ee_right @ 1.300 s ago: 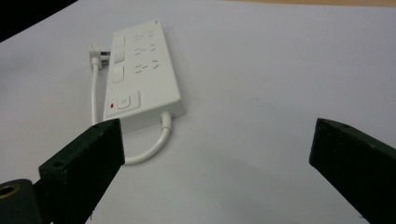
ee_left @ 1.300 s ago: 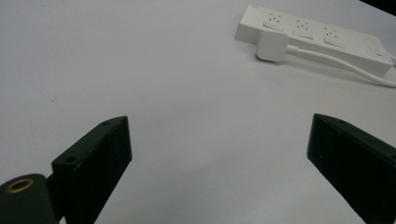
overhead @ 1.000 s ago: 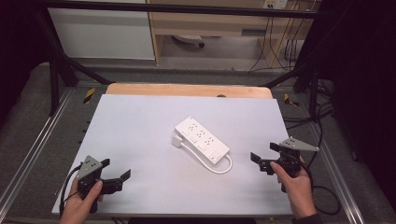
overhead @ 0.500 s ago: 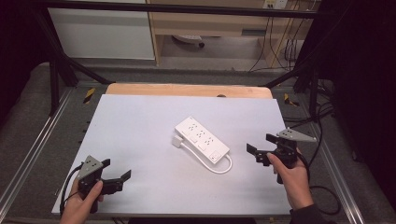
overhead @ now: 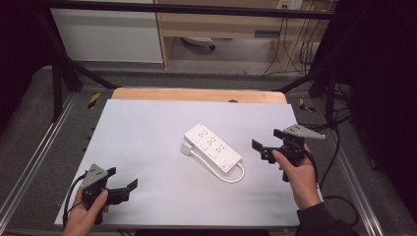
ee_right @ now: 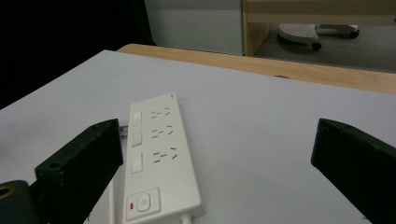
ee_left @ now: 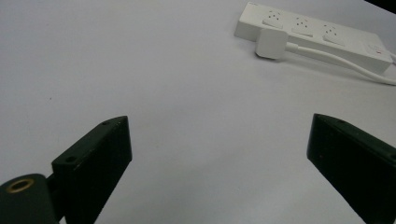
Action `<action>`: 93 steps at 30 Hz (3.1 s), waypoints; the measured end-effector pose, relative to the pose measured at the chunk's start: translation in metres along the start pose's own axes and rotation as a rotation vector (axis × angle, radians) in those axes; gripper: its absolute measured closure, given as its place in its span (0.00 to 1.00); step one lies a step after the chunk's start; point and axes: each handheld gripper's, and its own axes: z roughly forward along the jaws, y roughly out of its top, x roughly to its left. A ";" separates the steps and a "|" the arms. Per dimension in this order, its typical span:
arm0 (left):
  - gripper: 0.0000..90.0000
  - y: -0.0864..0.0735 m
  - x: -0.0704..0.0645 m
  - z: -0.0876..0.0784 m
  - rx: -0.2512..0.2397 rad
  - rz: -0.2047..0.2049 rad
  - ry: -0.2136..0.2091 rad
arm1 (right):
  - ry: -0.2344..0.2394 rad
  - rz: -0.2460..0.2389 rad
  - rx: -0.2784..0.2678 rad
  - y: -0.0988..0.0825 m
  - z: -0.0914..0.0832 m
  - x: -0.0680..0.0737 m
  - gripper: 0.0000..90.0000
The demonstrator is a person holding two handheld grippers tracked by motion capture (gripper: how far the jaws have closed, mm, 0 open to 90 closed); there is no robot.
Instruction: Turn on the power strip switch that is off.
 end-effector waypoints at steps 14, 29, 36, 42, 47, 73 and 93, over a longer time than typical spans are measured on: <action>0.07 0.000 0.000 0.000 -0.003 0.003 -0.002 | 0.005 -0.037 -0.004 0.011 0.023 0.012 0.10; 0.07 0.000 0.000 0.000 -0.004 0.007 -0.004 | 0.010 -0.073 -0.023 0.018 0.043 0.022 0.58; 0.07 0.000 0.000 0.000 -0.001 0.008 -0.004 | 0.019 -0.085 -0.031 0.019 0.050 0.028 0.74; 0.07 0.000 0.000 0.000 -0.003 0.011 -0.005 | 0.044 -0.109 -0.040 0.021 0.059 0.035 0.85; 0.07 0.000 0.000 -0.001 -0.002 0.010 -0.003 | 0.061 -0.101 -0.048 0.022 0.070 0.039 0.92; 0.07 -0.001 0.002 -0.001 0.001 0.011 -0.002 | 0.104 -0.104 -0.031 0.018 0.102 0.053 1.00; 0.07 -0.001 0.003 -0.001 0.001 0.008 -0.002 | 0.143 -0.080 0.025 0.005 0.130 0.066 1.00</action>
